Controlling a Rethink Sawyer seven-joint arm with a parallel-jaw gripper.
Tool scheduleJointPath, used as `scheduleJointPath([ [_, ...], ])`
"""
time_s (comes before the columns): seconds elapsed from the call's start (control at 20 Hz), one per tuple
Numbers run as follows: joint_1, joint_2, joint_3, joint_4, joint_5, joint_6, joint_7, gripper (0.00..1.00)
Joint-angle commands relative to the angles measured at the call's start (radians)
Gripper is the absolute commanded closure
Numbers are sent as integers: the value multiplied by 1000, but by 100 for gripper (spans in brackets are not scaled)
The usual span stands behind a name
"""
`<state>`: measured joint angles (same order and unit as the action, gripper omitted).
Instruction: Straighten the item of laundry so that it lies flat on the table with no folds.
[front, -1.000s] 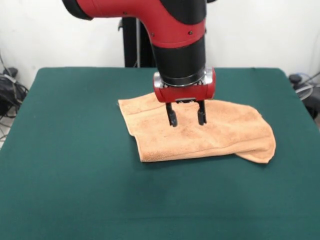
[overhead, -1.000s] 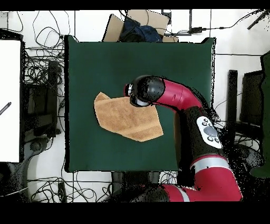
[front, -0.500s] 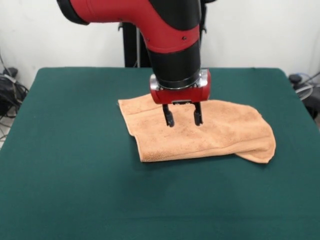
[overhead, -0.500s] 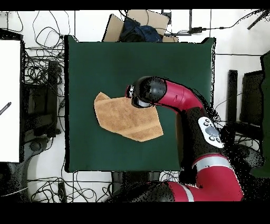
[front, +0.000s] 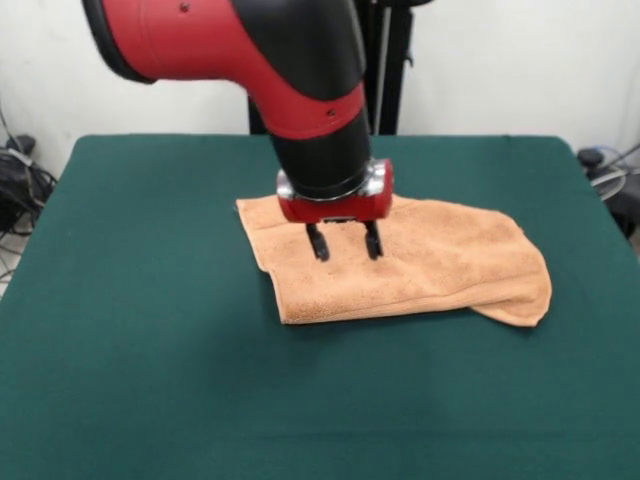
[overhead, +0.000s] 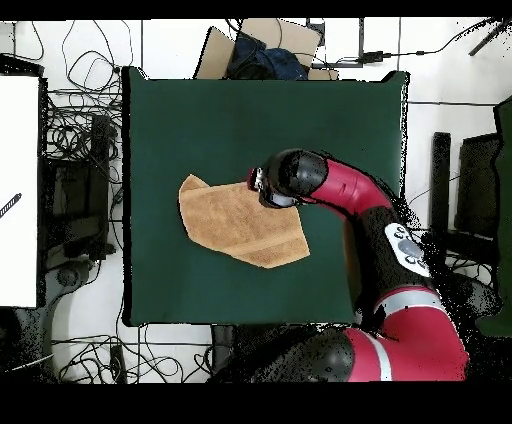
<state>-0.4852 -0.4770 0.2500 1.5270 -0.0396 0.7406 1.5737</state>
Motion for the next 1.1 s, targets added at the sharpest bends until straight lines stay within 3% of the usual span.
scheduleJointPath([
  [0.05, -43, 65, 62, -35, -25, 90, -49, 0],
  [1.1, -63, 101, 93, -49, -20, 54, -28, 0],
])
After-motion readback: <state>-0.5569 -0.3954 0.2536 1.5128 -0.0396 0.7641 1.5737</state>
